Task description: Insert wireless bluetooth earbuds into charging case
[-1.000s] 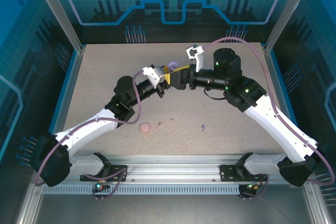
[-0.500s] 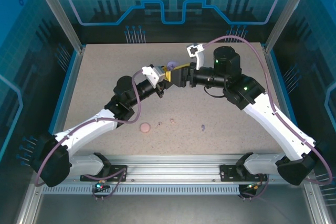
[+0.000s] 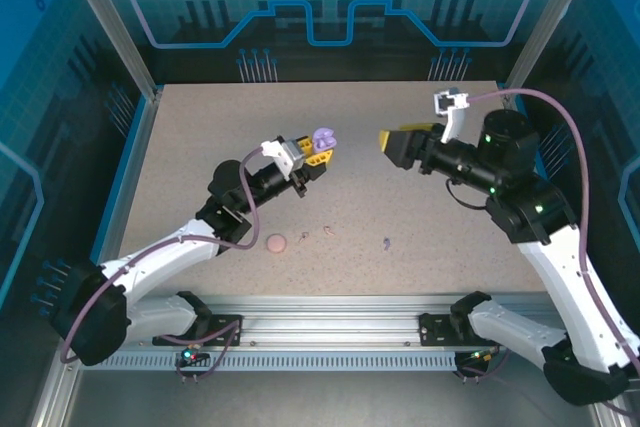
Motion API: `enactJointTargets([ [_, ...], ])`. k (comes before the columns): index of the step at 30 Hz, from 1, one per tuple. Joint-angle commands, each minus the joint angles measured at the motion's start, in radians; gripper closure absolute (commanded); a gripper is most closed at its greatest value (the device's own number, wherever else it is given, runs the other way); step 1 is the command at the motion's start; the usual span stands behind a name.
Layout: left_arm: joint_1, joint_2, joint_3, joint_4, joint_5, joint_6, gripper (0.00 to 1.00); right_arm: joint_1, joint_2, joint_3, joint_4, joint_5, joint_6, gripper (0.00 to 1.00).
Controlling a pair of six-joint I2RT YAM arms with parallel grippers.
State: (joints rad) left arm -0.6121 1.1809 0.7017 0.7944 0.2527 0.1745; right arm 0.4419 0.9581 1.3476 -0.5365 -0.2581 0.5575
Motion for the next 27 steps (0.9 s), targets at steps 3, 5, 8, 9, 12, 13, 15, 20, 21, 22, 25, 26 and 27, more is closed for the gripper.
enactJointTargets([
  [3, 0.021, -0.056, -0.014, 0.103, 0.119, -0.102, 1.00, -0.041, -0.030, -0.091, -0.140, 0.163, -0.027, 0.33],
  [5, 0.024, -0.058, -0.010, 0.109, 0.155, -0.119, 1.00, -0.052, -0.030, -0.116, -0.148, 0.187, -0.032, 0.33],
  [8, 0.027, -0.061, 0.001, 0.115, 0.190, -0.136, 1.00, -0.066, -0.018, -0.144, -0.147, 0.201, -0.043, 0.33],
  [9, 0.027, -0.060, 0.009, 0.118, 0.197, -0.139, 1.00, -0.069, -0.012, -0.152, -0.145, 0.201, -0.048, 0.33],
  [12, 0.028, -0.053, 0.024, 0.133, 0.206, -0.141, 1.00, -0.078, 0.007, -0.167, -0.139, 0.203, -0.052, 0.33],
  [13, 0.027, -0.050, 0.030, 0.133, 0.209, -0.140, 1.00, -0.081, 0.013, -0.171, -0.138, 0.203, -0.053, 0.33],
  [15, 0.027, -0.046, 0.038, 0.132, 0.213, -0.138, 1.00, -0.082, 0.026, -0.172, -0.136, 0.200, -0.054, 0.34],
  [20, 0.028, -0.037, 0.044, 0.125, 0.207, -0.137, 1.00, -0.082, 0.043, -0.158, -0.129, 0.177, -0.063, 0.34],
  [21, 0.027, -0.033, 0.046, 0.118, 0.204, -0.132, 1.00, -0.081, 0.047, -0.147, -0.130, 0.165, -0.066, 0.34],
  [22, 0.027, -0.031, 0.046, 0.110, 0.200, -0.129, 1.00, -0.082, 0.052, -0.136, -0.131, 0.150, -0.070, 0.35],
  [25, 0.027, -0.015, 0.047, 0.088, 0.168, -0.120, 1.00, -0.079, 0.068, -0.088, -0.131, 0.096, -0.082, 0.36],
  [26, 0.027, -0.007, 0.044, 0.085, 0.151, -0.118, 1.00, -0.074, 0.075, -0.067, -0.129, 0.073, -0.088, 0.36],
  [27, 0.028, 0.005, 0.041, 0.086, 0.137, -0.117, 1.00, -0.067, 0.081, -0.045, -0.129, 0.058, -0.094, 0.36],
])
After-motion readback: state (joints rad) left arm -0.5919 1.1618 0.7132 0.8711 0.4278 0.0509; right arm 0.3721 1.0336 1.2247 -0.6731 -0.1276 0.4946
